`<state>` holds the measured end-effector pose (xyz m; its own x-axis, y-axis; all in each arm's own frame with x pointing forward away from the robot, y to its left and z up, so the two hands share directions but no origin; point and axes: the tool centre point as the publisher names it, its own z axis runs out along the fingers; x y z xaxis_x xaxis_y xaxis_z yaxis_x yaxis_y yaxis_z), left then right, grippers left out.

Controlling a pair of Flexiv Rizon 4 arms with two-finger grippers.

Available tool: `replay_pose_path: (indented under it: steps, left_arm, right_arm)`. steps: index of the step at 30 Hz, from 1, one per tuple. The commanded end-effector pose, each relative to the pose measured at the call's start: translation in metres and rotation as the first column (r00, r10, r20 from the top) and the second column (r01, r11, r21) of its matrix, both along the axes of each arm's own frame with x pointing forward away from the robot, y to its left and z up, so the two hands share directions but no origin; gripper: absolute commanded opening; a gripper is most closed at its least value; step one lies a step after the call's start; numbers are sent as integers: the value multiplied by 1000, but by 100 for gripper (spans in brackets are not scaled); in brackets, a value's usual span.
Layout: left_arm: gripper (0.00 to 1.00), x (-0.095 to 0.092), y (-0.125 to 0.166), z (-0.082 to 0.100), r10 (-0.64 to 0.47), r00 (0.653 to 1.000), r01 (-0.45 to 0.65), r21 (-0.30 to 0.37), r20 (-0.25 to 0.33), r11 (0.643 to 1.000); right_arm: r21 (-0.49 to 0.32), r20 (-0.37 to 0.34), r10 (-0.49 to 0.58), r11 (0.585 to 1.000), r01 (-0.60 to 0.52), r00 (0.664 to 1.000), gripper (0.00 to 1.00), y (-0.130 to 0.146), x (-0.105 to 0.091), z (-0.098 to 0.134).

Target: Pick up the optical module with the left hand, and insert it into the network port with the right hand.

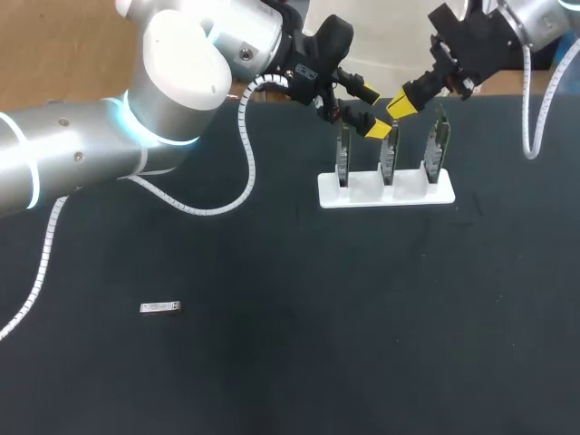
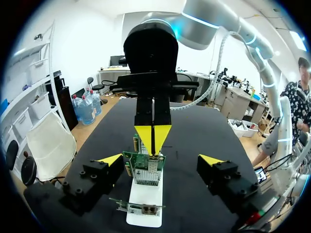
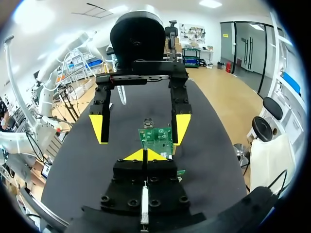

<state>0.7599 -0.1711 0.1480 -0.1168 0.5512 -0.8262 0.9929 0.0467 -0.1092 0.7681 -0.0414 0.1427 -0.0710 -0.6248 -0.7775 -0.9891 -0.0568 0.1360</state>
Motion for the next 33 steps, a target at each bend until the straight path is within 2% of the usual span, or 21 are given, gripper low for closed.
replay_pose_path:
  steps: [1, 7, 14, 20, 27, 33]
  left_arm:
    - [100, 2, -1, 1, -3, 1000, 3, 6, -4, 1000]
    - [100, 2, -1, 1, -3, 1000, 3, 6, -4, 1000]
    - [100, 2, -1, 1, -3, 1000, 3, 6, -4, 1000]
    - [100, 2, -1, 1, -3, 1000, 3, 6, -4, 1000]
    - [100, 2, -1, 1, -3, 1000, 3, 6, -4, 1000]
    - [100, 2, -1, 1, -3, 1000, 3, 6, -4, 1000]
  right_arm:
    - [24, 14, 1, 1000, -2, 1000, 0, -2, -2, 3]
    - [84, 33, -11, 996, 8, 999, 0, -10, -4, 24]
    - [98, 51, -16, 995, 11, 999, 0, -35, -4, 36]
    - [115, 1, 5, 993, -5, 1000, 0, -62, -3, 35]
    - [95, 13, -28, 995, 27, 1000, 0, -90, 0, 32]
    - [83, 6, -29, 996, 28, 1000, 0, -102, 2, 29]
